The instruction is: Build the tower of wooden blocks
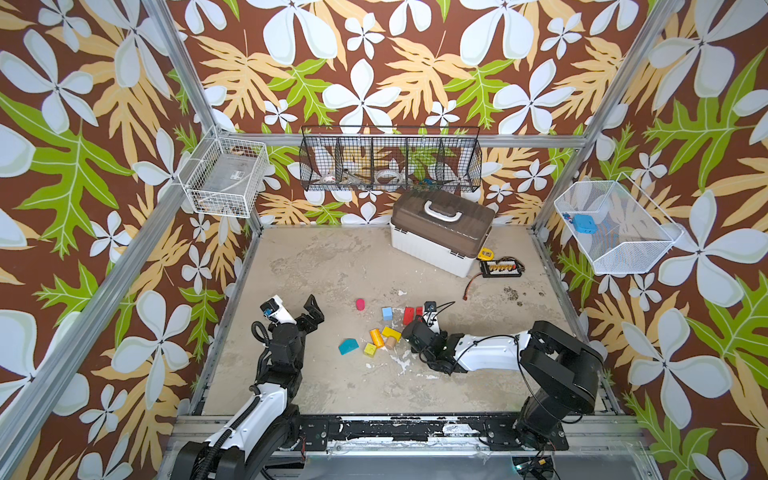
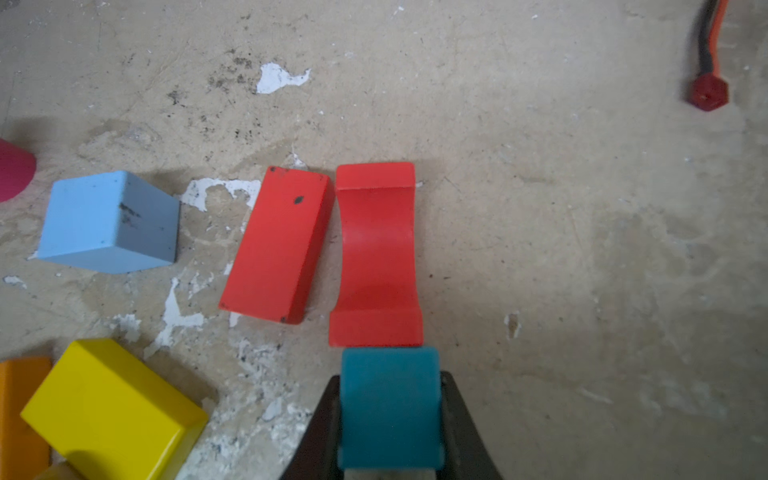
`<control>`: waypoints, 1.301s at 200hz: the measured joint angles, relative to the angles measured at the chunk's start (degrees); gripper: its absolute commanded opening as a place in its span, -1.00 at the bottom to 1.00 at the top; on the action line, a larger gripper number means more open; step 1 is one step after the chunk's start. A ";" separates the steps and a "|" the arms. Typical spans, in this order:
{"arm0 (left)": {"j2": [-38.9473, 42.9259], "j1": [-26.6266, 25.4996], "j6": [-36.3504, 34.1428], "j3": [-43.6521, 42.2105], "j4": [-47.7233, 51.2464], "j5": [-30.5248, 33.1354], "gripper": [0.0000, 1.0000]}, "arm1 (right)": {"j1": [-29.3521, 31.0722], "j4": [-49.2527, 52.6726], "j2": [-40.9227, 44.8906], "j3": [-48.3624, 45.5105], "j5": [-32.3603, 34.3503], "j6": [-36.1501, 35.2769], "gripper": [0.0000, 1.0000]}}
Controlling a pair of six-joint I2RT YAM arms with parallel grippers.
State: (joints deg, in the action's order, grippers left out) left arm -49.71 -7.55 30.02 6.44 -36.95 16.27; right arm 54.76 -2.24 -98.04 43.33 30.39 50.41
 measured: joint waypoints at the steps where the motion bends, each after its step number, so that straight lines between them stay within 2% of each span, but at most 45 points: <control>1: 0.00 0.00 0.00 0.00 0.00 0.00 0.99 | 0.00 -0.02 -0.04 0.04 -0.02 -0.04 -0.72; 24: 0.00 0.00 0.02 0.00 0.00 0.00 0.99 | -0.09 0.04 -0.26 0.48 -0.42 -0.13 -0.72; 70: -0.22 0.00 0.02 0.00 0.00 0.00 0.99 | -0.11 0.74 4.96 -4.42 -2.03 1.51 -0.54; 107: -0.44 0.00 0.00 0.00 -0.02 0.00 0.99 | -0.11 0.98 5.99 -5.33 -2.49 2.03 -0.51; 119: -0.44 -0.02 0.00 0.00 -0.02 -0.02 0.99 | -0.11 1.44 5.86 -4.96 -2.51 2.05 -0.42; 148: -0.52 -0.02 0.00 0.00 -0.02 -0.02 0.99 | -0.09 2.25 5.88 -4.85 -3.69 2.08 -0.05; 189: -0.87 -0.02 0.00 0.22 -0.02 -0.13 0.99 | 0.00 5.86 8.02 -3.69 -3.85 2.05 0.32; 239: -0.68 0.00 -0.42 0.28 -0.61 -1.92 0.99 | 1.25 11.74 14.82 -1.03 -1.16 2.05 0.55; 260: -0.72 0.00 -0.44 0.20 -0.98 -3.30 0.99 | 1.90 13.25 15.72 1.84 -0.26 1.53 0.56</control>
State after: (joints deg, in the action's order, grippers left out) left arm -50.43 -7.55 29.58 6.63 -37.93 12.97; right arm 56.66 11.00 -82.32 45.17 30.13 51.94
